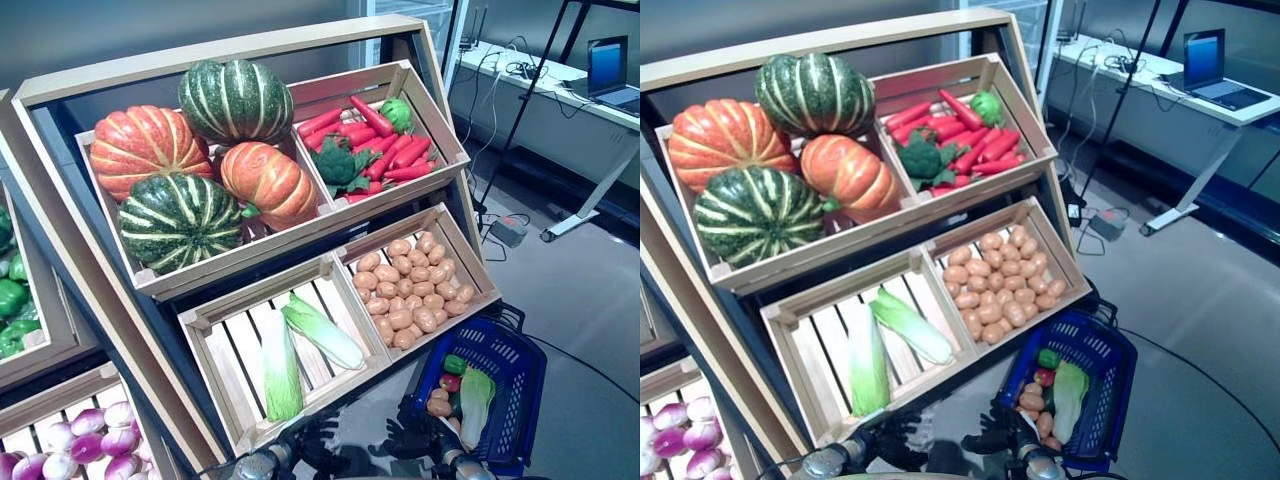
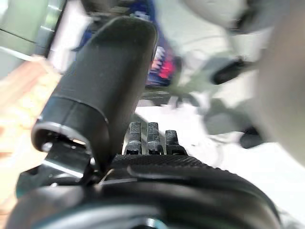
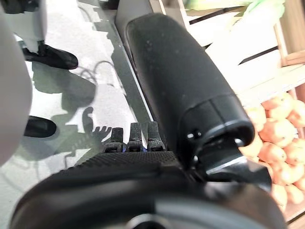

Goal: Put vegetables into the basket

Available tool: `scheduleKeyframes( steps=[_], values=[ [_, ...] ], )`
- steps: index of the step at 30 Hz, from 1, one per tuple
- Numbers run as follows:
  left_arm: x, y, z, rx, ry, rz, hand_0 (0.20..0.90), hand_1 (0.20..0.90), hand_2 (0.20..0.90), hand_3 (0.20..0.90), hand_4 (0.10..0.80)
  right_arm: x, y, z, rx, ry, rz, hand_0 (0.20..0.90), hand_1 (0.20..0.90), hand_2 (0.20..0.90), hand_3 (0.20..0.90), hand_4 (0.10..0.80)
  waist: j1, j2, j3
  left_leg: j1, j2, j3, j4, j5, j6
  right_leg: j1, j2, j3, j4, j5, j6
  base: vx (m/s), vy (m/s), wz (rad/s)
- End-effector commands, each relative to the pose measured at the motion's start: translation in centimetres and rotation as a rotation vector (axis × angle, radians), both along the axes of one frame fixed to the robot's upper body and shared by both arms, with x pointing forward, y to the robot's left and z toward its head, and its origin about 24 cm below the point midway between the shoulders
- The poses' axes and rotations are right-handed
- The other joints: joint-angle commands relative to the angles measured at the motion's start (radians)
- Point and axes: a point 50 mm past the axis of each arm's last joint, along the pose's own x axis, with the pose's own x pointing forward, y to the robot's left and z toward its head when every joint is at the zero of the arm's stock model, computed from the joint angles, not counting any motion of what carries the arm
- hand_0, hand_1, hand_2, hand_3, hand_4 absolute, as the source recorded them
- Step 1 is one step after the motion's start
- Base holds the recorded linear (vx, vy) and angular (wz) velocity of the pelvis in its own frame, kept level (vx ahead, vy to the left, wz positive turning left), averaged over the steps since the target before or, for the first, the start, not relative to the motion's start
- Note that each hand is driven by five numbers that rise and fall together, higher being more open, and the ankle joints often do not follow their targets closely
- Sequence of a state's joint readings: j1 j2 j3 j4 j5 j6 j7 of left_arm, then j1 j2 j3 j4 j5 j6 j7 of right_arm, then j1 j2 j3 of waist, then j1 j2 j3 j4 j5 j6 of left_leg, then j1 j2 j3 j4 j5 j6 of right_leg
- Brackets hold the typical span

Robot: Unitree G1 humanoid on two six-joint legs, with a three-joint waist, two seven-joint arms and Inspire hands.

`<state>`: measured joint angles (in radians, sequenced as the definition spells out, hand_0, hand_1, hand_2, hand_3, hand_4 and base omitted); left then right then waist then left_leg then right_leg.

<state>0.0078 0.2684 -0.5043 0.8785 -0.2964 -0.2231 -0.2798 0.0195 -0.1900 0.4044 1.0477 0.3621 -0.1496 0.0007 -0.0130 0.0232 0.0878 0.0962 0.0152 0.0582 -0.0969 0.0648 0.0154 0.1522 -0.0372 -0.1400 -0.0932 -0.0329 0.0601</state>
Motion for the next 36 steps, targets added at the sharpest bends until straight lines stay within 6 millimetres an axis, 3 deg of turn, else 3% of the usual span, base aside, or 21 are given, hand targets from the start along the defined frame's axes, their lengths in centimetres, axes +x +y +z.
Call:
scheduleKeyframes(
  steps=[1,3,6,8,12,13,14,15,16,19,21,24,27,31,36],
  values=[
    [5.7,-2.2,4.7,-0.447,-0.145,0.015,0.900,0.900,0.900,0.900,0.800,5.1,0.2,2.2,0.021,-0.162,-0.022,0.900,0.900,0.900,0.900,0.800,0.013,-0.003,0.047,0.074,-0.061,0.006,0.010,-0.136,0.038,0.016,0.025,-0.002,0.006,0.006,-0.052,0.000,0.000,0.00],
    [5.5,-2.6,5.2,-0.583,-0.114,-0.012,0.900,0.900,0.900,0.900,0.800,5.1,0.1,2.3,0.019,-0.163,-0.024,0.900,0.900,0.900,0.900,0.800,0.014,-0.002,0.048,0.074,-0.060,0.009,0.010,-0.138,0.039,0.015,0.024,-0.004,0.006,0.006,-0.053,0.000,0.000,0.00],
    [4.3,-3.6,6.1,-0.926,-0.062,-0.088,0.900,0.900,0.900,0.900,0.800,4.7,0.0,2.1,0.015,-0.154,-0.019,0.900,0.900,0.900,0.900,0.800,0.009,-0.001,0.045,0.075,-0.058,0.018,0.010,-0.143,0.038,0.014,0.024,0.000,0.006,0.010,-0.049,0.010,0.006,-0.02],
    [4.3,-3.9,6.4,-1.005,-0.062,-0.095,0.900,0.900,0.900,0.900,0.800,4.6,0.1,2.1,0.014,-0.152,-0.015,0.900,0.900,0.900,0.900,0.800,0.008,-0.001,0.045,0.076,-0.058,0.019,0.010,-0.145,0.037,0.014,0.023,0.001,0.006,0.010,-0.048,0.000,0.000,0.00],
    [6.5,-3.0,8.1,-1.168,-0.225,0.116,0.900,0.900,0.900,0.900,0.800,4.1,0.4,1.8,0.024,-0.147,-0.014,0.900,0.900,0.900,0.900,0.800,0.009,-0.006,0.038,0.077,-0.058,0.018,0.010,-0.150,0.035,0.015,0.020,0.002,0.006,0.009,-0.048,0.000,0.000,0.00],
    [7.4,-1.7,8.3,-1.100,-0.304,0.284,0.900,0.900,0.900,0.900,0.800,4.0,0.6,1.8,0.030,-0.145,-0.024,0.900,0.900,0.900,0.900,0.800,0.013,-0.010,0.034,0.077,-0.058,0.013,0.010,-0.150,0.034,0.016,0.020,0.001,0.006,0.009,-0.049,0.000,0.000,0.00],
    [7.5,-1.5,8.2,-1.075,-0.313,0.322,0.900,0.900,0.900,0.900,0.800,4.0,0.6,1.8,0.032,-0.145,-0.026,0.900,0.900,0.900,0.900,0.800,0.014,-0.010,0.034,0.077,-0.058,0.012,0.010,-0.150,0.034,0.017,0.020,0.001,0.006,0.008,-0.049,0.033,-0.020,-0.02],
    [8.0,-0.4,8.2,-0.966,-0.346,0.435,0.900,0.900,0.900,0.900,0.800,3.8,0.7,1.8,0.041,-0.142,-0.042,0.900,0.900,0.900,0.900,0.800,0.018,-0.013,0.032,0.077,-0.059,0.007,0.010,-0.149,0.034,0.019,0.019,-0.002,0.006,0.007,-0.050,0.047,-0.013,-0.01],
    [8.4,1.6,8.0,-0.740,-0.412,0.611,0.900,0.900,0.900,0.900,0.800,3.8,0.9,1.9,0.067,-0.134,-0.094,0.900,0.900,0.900,0.900,0.800,0.022,-0.015,0.030,0.078,-0.060,-0.002,0.010,-0.145,0.033,0.023,0.018,-0.010,0.006,0.005,-0.052,0.056,-0.012,0.00],
    [8.6,3.6,8.4,-0.418,-0.508,0.722,0.900,0.900,0.900,0.900,0.800,3.9,1.0,2.2,0.091,-0.148,-0.165,0.900,0.900,0.900,0.900,0.800,0.022,-0.015,0.033,0.079,-0.061,-0.009,0.010,-0.137,0.032,0.030,0.018,-0.022,0.006,0.000,-0.059,0.021,0.000,0.02],
    [9.1,4.2,9.3,-0.272,-0.581,0.735,0.900,0.900,0.900,0.900,0.800,4.1,1.0,2.4,0.097,-0.161,-0.192,0.900,0.900,0.900,0.900,0.800,0.021,-0.014,0.040,0.078,-0.062,-0.013,0.010,-0.133,0.034,0.032,0.018,-0.023,0.006,0.001,-0.063,0.002,0.011,0.04],
    [10.7,4.4,12.3,0.061,-0.803,0.667,0.900,0.900,0.900,0.900,0.800,4.2,0.7,2.6,0.092,-0.184,-0.207,0.900,0.900,0.900,0.900,0.800,0.016,-0.006,0.063,0.079,-0.062,-0.022,0.010,-0.121,0.040,0.005,0.015,-0.021,0.082,-0.034,-0.075,-0.009,0.029,0.14],
    [11.3,4.1,13.7,0.205,-0.920,0.606,0.900,0.900,0.900,0.900,0.800,3.7,0.4,2.4,0.087,-0.179,-0.208,0.900,0.900,0.900,0.900,0.800,0.014,-0.009,0.077,0.069,-0.064,-0.025,0.050,-0.132,0.040,-0.007,0.010,-0.023,0.129,-0.055,-0.081,0.011,0.006,0.07],
    [11.6,4.2,14.0,0.315,-0.967,0.617,0.900,0.900,0.900,0.900,0.800,3.4,0.2,2.3,0.095,-0.176,-0.202,0.900,0.900,0.900,0.900,0.800,0.010,-0.014,0.095,0.056,-0.066,-0.019,0.113,-0.157,0.036,-0.008,0.005,-0.026,0.161,-0.069,-0.088,0.056,0.001,0.00],
    [11.8,3.5,12.4,0.426,-0.898,0.635,0.900,0.900,0.900,0.900,0.800,3.3,0.7,2.6,0.080,-0.192,-0.175,0.900,0.900,0.900,0.900,0.800,-0.017,-0.016,0.133,0.011,-0.056,0.003,0.212,-0.173,0.026,-0.053,-0.005,-0.023,0.261,-0.098,-0.096,0.041,0.033,-0.06]
  ],
)
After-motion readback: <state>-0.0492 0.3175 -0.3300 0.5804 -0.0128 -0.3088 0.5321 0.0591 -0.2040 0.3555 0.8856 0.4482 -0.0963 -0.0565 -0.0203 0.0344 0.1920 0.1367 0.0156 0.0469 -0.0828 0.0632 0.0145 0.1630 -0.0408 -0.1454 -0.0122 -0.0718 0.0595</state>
